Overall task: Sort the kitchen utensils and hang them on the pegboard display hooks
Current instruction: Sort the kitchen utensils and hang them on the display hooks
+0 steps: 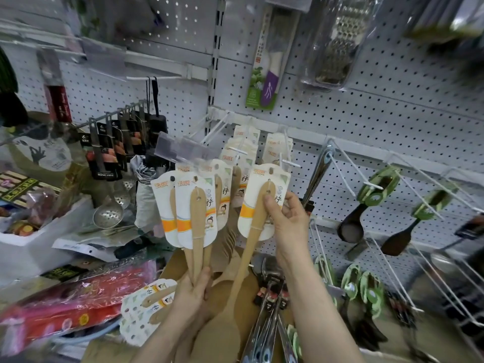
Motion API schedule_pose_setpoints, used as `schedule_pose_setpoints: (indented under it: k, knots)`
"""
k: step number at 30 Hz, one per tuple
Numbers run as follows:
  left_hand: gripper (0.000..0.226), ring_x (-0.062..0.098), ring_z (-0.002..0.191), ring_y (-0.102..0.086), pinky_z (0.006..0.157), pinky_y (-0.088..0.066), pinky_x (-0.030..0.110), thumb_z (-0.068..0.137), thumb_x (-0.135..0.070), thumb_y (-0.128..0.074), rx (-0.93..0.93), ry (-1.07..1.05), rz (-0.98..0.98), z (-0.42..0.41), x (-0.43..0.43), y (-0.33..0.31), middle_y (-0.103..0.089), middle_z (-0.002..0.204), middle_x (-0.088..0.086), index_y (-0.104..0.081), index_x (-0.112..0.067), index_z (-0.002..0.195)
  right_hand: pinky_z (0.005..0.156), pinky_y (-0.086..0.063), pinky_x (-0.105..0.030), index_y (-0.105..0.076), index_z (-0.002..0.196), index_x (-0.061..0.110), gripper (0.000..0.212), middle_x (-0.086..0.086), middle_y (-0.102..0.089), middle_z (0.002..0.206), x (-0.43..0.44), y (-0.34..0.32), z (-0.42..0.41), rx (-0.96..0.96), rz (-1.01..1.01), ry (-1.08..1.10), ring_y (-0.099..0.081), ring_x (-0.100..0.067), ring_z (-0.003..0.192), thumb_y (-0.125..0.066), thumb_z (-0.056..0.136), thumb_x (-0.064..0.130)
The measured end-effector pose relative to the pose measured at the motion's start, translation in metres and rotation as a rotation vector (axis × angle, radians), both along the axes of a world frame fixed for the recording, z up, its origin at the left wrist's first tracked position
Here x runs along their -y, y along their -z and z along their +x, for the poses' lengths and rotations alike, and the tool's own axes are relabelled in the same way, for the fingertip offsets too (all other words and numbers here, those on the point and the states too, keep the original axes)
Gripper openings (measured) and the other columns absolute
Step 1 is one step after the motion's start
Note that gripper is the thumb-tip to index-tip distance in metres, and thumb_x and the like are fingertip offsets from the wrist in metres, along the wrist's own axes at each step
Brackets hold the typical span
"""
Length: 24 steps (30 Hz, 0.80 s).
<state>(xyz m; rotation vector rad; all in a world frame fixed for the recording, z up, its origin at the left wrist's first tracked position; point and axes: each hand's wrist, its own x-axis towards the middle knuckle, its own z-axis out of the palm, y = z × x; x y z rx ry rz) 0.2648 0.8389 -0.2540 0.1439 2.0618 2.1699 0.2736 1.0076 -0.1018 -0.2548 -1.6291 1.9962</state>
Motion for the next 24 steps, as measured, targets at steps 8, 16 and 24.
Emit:
schedule_pose_setpoints:
  k: [8,16,24]
  knots:
    - [0.075,0.009,0.043,-0.029,0.045,-0.025,0.025,0.072,-0.068,-0.048,0.027,-0.038,0.11,0.0,-0.009,0.001,-0.034,0.047,-0.007,-0.055,0.004,0.09,0.062,-0.053,-0.018,-0.065,0.101,0.021,0.011,0.01,-0.075,0.086,-0.021,0.009,0.007,0.011,0.087,0.067,-0.069,-0.003,0.075,-0.063,0.094,0.012]
    - [0.061,0.011,0.042,-0.027,0.045,-0.024,0.025,0.085,-0.055,-0.025,0.036,-0.004,0.17,-0.002,-0.012,-0.001,-0.032,0.051,0.0,-0.055,-0.002,0.088,0.061,-0.052,-0.018,-0.064,0.099,0.02,0.009,0.007,-0.072,0.085,-0.023,0.016,0.0,0.017,0.109,0.095,-0.067,-0.003,0.073,-0.063,0.095,0.013]
    - [0.067,0.01,0.042,-0.028,0.042,-0.027,0.022,0.083,-0.062,-0.026,0.009,-0.027,0.186,-0.009,-0.007,-0.003,-0.035,0.049,-0.004,-0.056,-0.002,0.089,0.06,-0.051,-0.017,-0.061,0.1,0.018,0.008,0.015,-0.071,0.08,-0.026,0.022,-0.006,-0.054,0.089,0.1,-0.065,0.001,0.07,-0.06,0.096,0.011]
